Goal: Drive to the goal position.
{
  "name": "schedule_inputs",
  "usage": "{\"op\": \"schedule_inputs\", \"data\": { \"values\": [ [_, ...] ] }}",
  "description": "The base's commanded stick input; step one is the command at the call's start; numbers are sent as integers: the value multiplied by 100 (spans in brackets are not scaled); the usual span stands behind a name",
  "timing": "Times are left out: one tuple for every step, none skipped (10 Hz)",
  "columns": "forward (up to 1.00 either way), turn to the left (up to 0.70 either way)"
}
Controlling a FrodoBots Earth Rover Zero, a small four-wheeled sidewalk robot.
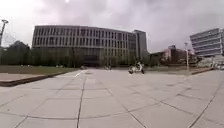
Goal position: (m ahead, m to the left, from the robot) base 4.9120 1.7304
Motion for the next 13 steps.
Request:
{"op": "schedule_inputs", "data": {
  "values": [
    [70,0],
    [70,0],
    [70,0],
    [70,0],
    [70,0],
    [70,0],
    [70,0],
    [70,0],
    [70,0],
    [70,0],
    [70,0],
    [70,0],
    [70,0]
  ]
}}
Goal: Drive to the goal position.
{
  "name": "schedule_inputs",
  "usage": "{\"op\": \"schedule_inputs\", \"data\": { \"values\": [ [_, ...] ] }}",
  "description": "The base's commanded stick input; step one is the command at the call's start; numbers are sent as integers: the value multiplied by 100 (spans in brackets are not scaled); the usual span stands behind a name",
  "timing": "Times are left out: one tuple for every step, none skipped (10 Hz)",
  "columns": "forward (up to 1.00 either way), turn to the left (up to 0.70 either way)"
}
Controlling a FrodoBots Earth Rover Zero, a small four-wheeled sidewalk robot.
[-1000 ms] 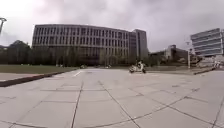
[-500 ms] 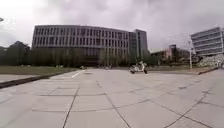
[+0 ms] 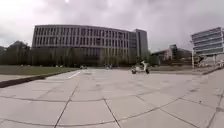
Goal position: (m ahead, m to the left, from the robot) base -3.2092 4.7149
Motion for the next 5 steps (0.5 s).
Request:
{"op": "schedule_inputs", "data": {
  "values": [
    [70,0],
    [70,0],
    [70,0],
    [70,0],
    [70,0]
  ]
}}
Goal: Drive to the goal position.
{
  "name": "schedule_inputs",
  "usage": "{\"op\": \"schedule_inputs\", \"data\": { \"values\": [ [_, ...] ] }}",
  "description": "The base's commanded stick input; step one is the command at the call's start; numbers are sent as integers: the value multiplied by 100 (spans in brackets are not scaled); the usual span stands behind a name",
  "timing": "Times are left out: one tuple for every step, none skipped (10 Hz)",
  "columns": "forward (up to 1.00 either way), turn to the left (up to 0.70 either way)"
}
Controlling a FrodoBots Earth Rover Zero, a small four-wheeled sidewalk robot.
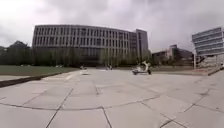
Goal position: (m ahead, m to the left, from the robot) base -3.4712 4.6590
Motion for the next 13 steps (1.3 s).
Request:
{"op": "schedule_inputs", "data": {
  "values": [
    [70,0],
    [70,0],
    [70,0],
    [70,0],
    [70,0],
    [70,0],
    [70,0],
    [70,18],
    [70,3],
    [70,0],
    [70,0],
    [70,0],
    [70,0]
  ]
}}
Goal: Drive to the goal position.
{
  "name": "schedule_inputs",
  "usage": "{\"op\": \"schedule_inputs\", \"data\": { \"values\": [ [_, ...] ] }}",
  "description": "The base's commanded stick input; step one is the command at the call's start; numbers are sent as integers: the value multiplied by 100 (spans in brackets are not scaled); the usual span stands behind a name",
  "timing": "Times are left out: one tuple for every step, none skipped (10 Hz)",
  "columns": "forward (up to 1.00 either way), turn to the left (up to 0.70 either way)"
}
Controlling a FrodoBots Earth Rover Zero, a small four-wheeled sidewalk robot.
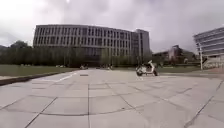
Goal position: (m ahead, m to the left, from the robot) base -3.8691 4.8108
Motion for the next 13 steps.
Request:
{"op": "schedule_inputs", "data": {
  "values": [
    [70,0],
    [70,0],
    [70,0],
    [70,0],
    [70,0],
    [70,0],
    [70,0],
    [70,0],
    [70,0],
    [70,0],
    [70,0],
    [70,0],
    [70,0]
  ]
}}
